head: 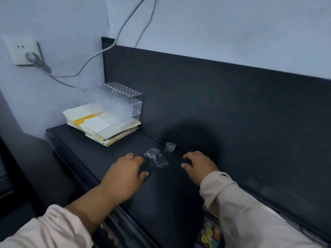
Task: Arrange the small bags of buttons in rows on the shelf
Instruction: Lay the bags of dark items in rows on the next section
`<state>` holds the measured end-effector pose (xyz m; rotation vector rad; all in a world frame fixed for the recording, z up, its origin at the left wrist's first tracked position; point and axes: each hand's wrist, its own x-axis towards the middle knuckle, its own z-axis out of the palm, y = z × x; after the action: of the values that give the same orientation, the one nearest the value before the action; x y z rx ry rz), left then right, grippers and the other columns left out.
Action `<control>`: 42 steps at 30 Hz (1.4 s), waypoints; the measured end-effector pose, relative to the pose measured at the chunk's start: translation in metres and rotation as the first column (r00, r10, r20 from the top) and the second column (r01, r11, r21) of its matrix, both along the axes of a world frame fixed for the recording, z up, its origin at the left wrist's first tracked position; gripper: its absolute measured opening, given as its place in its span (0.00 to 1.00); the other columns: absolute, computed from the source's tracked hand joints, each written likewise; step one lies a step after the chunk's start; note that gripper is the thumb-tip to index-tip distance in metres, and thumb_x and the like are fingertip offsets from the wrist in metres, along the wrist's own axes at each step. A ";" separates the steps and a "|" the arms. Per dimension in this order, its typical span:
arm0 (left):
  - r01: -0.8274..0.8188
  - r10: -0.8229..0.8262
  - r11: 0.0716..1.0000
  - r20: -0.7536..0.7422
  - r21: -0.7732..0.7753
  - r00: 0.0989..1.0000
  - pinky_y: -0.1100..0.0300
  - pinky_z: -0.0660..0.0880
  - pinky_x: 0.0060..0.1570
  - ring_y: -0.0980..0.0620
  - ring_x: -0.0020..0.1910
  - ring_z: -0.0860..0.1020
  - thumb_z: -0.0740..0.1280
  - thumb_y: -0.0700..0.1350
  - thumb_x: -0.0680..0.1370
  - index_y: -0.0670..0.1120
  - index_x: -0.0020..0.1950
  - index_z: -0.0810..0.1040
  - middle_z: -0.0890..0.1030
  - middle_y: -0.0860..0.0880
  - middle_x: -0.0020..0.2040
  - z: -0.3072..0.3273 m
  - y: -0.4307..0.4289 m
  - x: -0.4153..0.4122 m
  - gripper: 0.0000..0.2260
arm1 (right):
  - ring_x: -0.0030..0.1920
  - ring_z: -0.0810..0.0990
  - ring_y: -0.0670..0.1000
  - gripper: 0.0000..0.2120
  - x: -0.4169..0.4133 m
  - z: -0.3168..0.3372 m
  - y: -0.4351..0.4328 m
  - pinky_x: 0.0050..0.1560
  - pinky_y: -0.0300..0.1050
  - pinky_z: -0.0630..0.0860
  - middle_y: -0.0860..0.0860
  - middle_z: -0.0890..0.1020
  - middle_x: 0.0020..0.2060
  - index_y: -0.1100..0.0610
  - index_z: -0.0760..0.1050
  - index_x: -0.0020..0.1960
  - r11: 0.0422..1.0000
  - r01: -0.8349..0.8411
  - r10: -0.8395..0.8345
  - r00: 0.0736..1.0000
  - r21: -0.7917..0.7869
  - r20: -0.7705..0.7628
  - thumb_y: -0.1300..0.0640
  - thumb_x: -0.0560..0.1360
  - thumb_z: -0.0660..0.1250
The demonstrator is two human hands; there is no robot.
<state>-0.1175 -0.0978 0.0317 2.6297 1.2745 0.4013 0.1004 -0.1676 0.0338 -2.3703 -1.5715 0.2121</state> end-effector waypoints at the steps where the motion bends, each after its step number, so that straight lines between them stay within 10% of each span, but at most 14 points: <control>1: 0.011 -0.011 1.000 -0.005 -0.009 1.000 0.54 0.73 0.56 0.47 0.59 0.73 0.63 0.56 0.77 0.52 0.68 0.69 0.72 0.49 0.59 -0.004 0.009 0.006 0.21 | 0.58 0.75 0.54 0.16 0.003 -0.006 0.007 0.58 0.46 0.72 0.51 0.72 0.62 0.51 0.71 0.64 1.000 0.010 -0.010 1.000 -0.006 -0.009 0.50 0.77 0.61; 20: 0.166 -0.176 0.980 -0.087 -0.113 0.980 0.55 0.72 0.52 0.48 0.57 0.69 0.64 0.68 0.68 0.52 0.61 0.73 0.72 0.50 0.55 -0.074 0.144 0.102 0.29 | 0.54 0.78 0.58 0.17 0.030 -0.057 0.154 0.51 0.44 0.72 0.56 0.82 0.51 0.57 0.77 0.51 0.870 0.483 -0.493 0.835 -0.103 -0.245 0.44 0.76 0.61; 30: 0.294 -0.270 0.946 0.170 -0.138 0.948 0.61 0.67 0.42 0.51 0.48 0.73 0.65 0.48 0.76 0.50 0.49 0.78 0.76 0.52 0.47 -0.087 0.174 0.097 0.05 | 0.45 0.80 0.54 0.04 0.019 -0.075 0.171 0.46 0.41 0.74 0.52 0.82 0.41 0.53 0.77 0.40 0.824 0.565 -0.547 0.773 -0.043 -0.321 0.55 0.72 0.66; 34: 0.241 -0.154 0.927 0.297 -0.287 0.943 0.60 0.67 0.38 0.54 0.40 0.75 0.66 0.44 0.75 0.50 0.42 0.77 0.78 0.53 0.40 -0.080 0.180 0.098 0.03 | 0.35 0.78 0.53 0.12 0.015 -0.071 0.156 0.39 0.42 0.73 0.52 0.77 0.30 0.53 0.71 0.30 0.753 0.658 -0.529 0.621 0.018 -0.578 0.60 0.69 0.69; 42: 0.349 0.275 0.461 0.506 -0.816 0.818 0.59 0.78 0.37 0.52 0.35 0.78 0.63 0.38 0.78 0.44 0.40 0.77 0.81 0.46 0.39 -0.037 0.140 0.119 0.08 | 0.36 0.76 0.50 0.16 0.008 -0.038 0.092 0.31 0.41 0.73 0.51 0.77 0.37 0.52 0.69 0.44 0.618 0.786 -0.283 0.215 -0.006 -0.935 0.72 0.69 0.66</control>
<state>0.0018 0.0422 -0.0057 1.4192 0.8224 0.3387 0.1080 -0.0761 -0.0045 -1.6875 -0.1159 0.6656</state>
